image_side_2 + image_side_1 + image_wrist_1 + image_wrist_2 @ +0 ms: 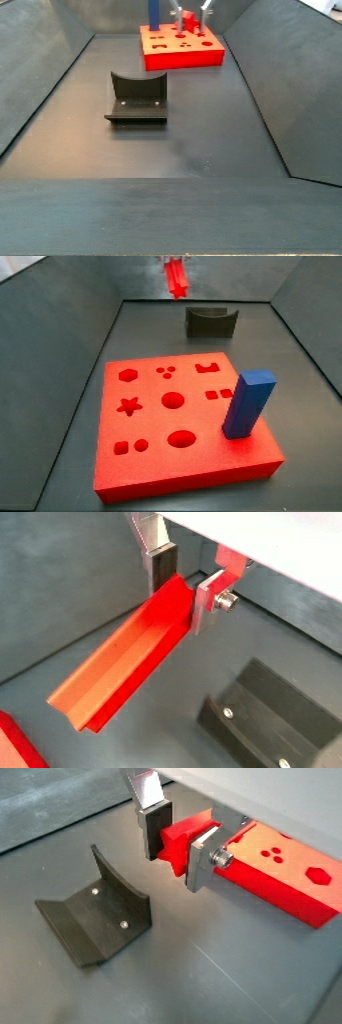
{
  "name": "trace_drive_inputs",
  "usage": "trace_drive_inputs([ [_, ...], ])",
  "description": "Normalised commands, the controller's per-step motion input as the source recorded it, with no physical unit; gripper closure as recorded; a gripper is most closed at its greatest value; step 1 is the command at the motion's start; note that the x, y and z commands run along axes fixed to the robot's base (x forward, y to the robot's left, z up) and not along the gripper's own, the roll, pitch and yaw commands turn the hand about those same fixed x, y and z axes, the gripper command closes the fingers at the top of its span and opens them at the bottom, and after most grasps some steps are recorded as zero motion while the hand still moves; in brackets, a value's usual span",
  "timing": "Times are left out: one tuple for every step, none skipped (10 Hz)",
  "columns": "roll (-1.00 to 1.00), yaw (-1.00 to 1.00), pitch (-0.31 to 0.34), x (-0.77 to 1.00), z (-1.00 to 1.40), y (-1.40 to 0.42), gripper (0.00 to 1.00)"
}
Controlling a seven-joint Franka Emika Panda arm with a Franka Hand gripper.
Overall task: Pick up the star object. Move up. Place the star object on the fixture. Regrasp the star object. Move to above the board. Insert the star object.
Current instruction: Place the star object on the fixture.
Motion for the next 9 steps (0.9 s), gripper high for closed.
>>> trace_drive_inputs([
  [0.05, -0.11, 0.031, 1.00, -0.10, -0.06, 1.00],
  [0.04, -0.07, 0.043, 1.00, -0.09, -0.05, 1.00],
  [0.04, -0.06, 0.054, 1.00, -0.08, -0.04, 1.00],
  [0.04, -0.05, 0.066, 1.00, -0.07, -0.03, 1.00],
  [0.04, -0.04, 0.078, 1.00, -0.06, -0.02, 1.00],
  [0.04, -0.04, 0.095, 0.91, -0.04, -0.01, 1.00],
  [0.05, -0.03, 0.109, 0.81, -0.02, -0.01, 1.00],
  [0.05, -0.03, 0.128, 0.68, -0.01, 0.00, 1.00],
  [0.05, -0.03, 0.132, 0.62, -0.01, 0.00, 1.00],
])
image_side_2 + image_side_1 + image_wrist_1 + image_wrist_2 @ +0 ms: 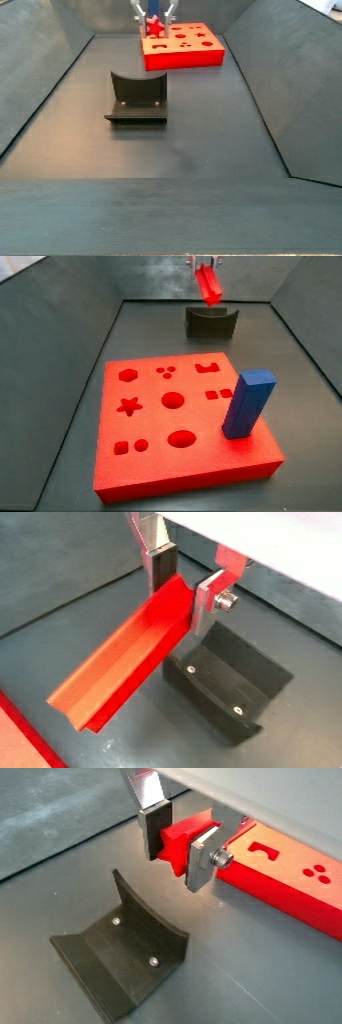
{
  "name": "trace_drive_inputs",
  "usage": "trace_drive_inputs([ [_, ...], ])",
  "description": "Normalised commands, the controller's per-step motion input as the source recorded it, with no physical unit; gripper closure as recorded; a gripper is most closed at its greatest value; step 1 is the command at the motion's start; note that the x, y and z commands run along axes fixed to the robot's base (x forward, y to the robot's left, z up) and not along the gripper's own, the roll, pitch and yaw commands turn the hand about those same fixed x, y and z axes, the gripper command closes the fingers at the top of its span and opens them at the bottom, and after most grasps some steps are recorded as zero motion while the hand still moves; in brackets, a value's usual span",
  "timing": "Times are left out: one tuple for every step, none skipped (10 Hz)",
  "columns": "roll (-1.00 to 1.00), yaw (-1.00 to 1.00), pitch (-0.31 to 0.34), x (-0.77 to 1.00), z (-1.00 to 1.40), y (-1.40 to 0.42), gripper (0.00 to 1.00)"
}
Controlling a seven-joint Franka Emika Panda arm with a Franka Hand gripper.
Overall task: Pick up the star object. Move up. Place the star object on the fixture. Regrasp the star object. Move to above the board. Insert the star object.
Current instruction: Place the star object on the fixture.
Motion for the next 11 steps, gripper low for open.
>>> trace_drive_inputs([
  [-1.00, -0.01, 0.111, 0.43, 0.33, 1.00, 1.00],
  [-1.00, -0.01, 0.115, 0.38, 0.33, 1.00, 1.00],
  [-1.00, -0.03, 0.138, 0.29, 0.21, 0.98, 1.00],
  [-1.00, -0.04, 0.151, 0.24, 0.10, 0.80, 1.00],
  [-1.00, -0.05, 0.170, 0.19, 0.05, 0.62, 1.00],
  [-1.00, -0.06, 0.184, 0.16, 0.04, 0.51, 1.00],
  [-1.00, -0.08, 0.214, 0.10, 0.02, 0.29, 1.00],
  [-0.84, -0.11, 0.189, 0.08, 0.00, 0.08, 1.00],
  [-0.64, -0.11, 0.152, 0.08, -0.01, 0.01, 1.00],
  [-0.44, -0.11, 0.122, 0.07, -0.01, 0.03, 1.00],
  [-0.30, -0.11, 0.101, 0.07, 0.00, 0.04, 1.00],
])
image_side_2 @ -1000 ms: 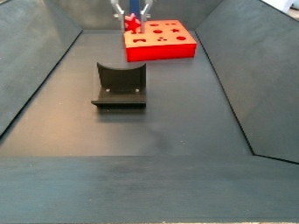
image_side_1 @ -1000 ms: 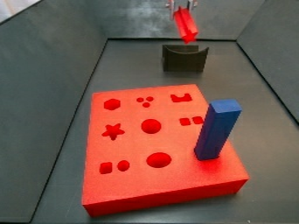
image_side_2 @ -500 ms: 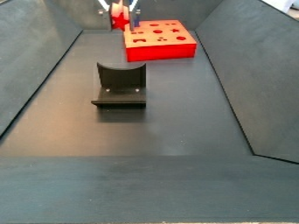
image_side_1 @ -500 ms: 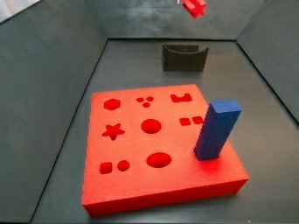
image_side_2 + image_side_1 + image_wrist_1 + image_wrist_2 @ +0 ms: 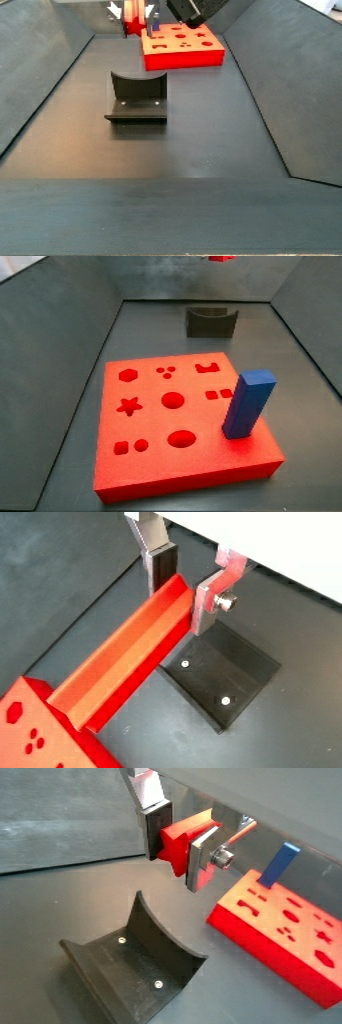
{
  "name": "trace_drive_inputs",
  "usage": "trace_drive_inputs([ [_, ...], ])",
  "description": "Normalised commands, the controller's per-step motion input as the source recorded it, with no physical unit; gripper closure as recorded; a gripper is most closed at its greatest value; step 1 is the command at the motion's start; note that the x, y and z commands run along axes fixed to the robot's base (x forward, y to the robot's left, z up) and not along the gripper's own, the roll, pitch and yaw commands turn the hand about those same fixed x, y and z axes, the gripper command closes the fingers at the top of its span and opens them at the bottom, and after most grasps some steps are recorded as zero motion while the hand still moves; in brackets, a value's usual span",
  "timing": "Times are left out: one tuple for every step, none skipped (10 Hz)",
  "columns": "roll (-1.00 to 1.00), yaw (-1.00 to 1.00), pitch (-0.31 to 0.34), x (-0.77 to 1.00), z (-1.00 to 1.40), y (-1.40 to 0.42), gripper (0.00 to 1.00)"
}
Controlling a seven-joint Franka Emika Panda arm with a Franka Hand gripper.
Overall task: Pick up the star object. Move up. Place the star object on the fixture. Regrasp the star object. Move to above the board. Insert the star object.
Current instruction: Place the star object on the fixture.
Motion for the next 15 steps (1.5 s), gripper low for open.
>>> trace_drive_inputs([
  [-0.21, -0.10, 0.080, 0.07, -0.01, 0.03, 1.00],
  [-1.00, -0.12, -0.052, 0.10, -1.00, 0.06, 1.00],
  [-1.00, -0.12, -0.054, 0.10, -1.00, 0.07, 1.00],
  [-1.00, -0.11, -0.038, 0.11, -1.00, 0.07, 1.00],
  [-1.00, -0.10, -0.024, 0.12, -1.00, 0.07, 1.00],
  [-1.00, -0.09, 0.002, 0.13, -1.00, 0.08, 1.00],
  [-0.94, -0.09, 0.017, 0.14, -1.00, 0.09, 1.00],
  [-0.78, -0.08, 0.027, 0.15, -1.00, 0.10, 1.00],
  [-0.67, -0.08, 0.033, 0.15, -1.00, 0.10, 1.00],
  [-0.45, -0.08, 0.042, 0.16, -1.00, 0.11, 1.00],
  [-0.30, -0.08, 0.047, 0.17, -1.00, 0.11, 1.00],
  [-0.21, -0.08, 0.044, 0.18, -1.00, 0.11, 1.00],
  [-0.19, -0.09, 0.038, 0.16, -0.92, 0.10, 1.00],
  [-0.17, -0.09, 0.029, 0.12, -0.62, 0.08, 1.00],
  [-0.16, -0.09, 0.025, 0.11, -0.51, 0.07, 1.00],
])
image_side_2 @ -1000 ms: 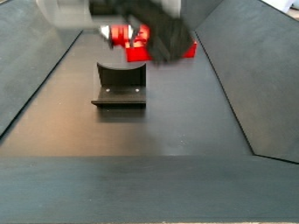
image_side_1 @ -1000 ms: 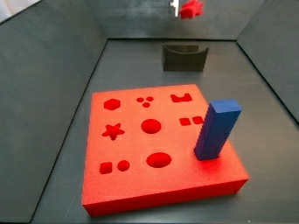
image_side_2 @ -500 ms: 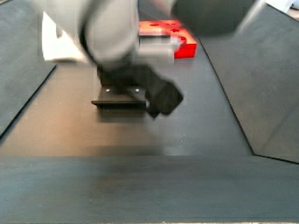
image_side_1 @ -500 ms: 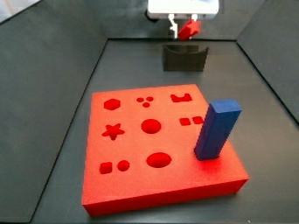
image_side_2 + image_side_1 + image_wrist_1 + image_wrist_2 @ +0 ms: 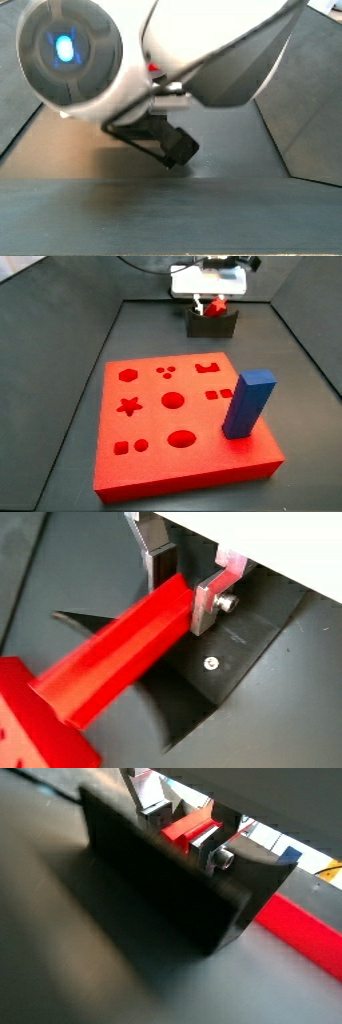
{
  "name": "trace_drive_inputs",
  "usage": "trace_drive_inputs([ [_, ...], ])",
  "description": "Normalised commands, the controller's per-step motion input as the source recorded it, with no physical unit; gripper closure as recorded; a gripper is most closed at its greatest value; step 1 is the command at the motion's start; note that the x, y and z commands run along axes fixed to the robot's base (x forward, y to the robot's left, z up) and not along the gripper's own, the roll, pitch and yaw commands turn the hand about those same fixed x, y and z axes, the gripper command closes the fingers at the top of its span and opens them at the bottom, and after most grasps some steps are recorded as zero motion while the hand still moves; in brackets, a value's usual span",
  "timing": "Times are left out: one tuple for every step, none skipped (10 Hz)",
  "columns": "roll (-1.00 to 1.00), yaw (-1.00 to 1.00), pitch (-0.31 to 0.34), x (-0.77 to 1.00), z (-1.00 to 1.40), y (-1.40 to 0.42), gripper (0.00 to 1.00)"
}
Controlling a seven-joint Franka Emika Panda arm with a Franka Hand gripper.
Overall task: Pick up the star object. Move up. Place the star object on the fixture. Regrasp the star object. Move to above the board. Insert the star object.
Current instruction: Place the star object on the fixture, then regrasp the star object.
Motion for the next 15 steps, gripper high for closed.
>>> trace_drive_inputs([
  [-0.15, -0.09, 0.017, 0.09, -0.32, 0.05, 1.00],
  [0.00, 0.00, 0.000, 0.00, 0.00, 0.00, 0.00],
  [0.01, 0.09, 0.021, 0.00, 1.00, 0.00, 0.00],
  [0.01, 0.09, 0.025, 0.00, 1.00, 0.00, 0.00],
  [0.02, 0.08, 0.039, -0.02, 1.00, 0.00, 0.00],
  [0.04, 0.06, 0.062, -0.03, 1.00, -0.01, 0.00],
  [0.04, 0.04, 0.085, -0.03, 1.00, 0.00, 0.00],
  [0.03, 0.02, 0.112, -0.03, 0.91, 0.00, 0.00],
  [0.04, 0.00, 0.118, -0.03, 0.74, 0.01, 0.00],
  [0.04, -0.02, 0.119, -0.03, 0.55, 0.00, 0.00],
  [0.04, -0.04, 0.111, -0.03, 0.37, 0.00, 0.00],
  [1.00, 0.00, 0.078, -0.08, 1.00, -0.88, 0.00],
  [1.00, 0.00, 0.073, -0.09, 1.00, -0.94, 0.00],
  [1.00, 0.00, 0.059, -0.12, 1.00, -0.98, 0.00],
  [1.00, 0.00, 0.053, -0.14, 1.00, -1.00, 0.00],
])
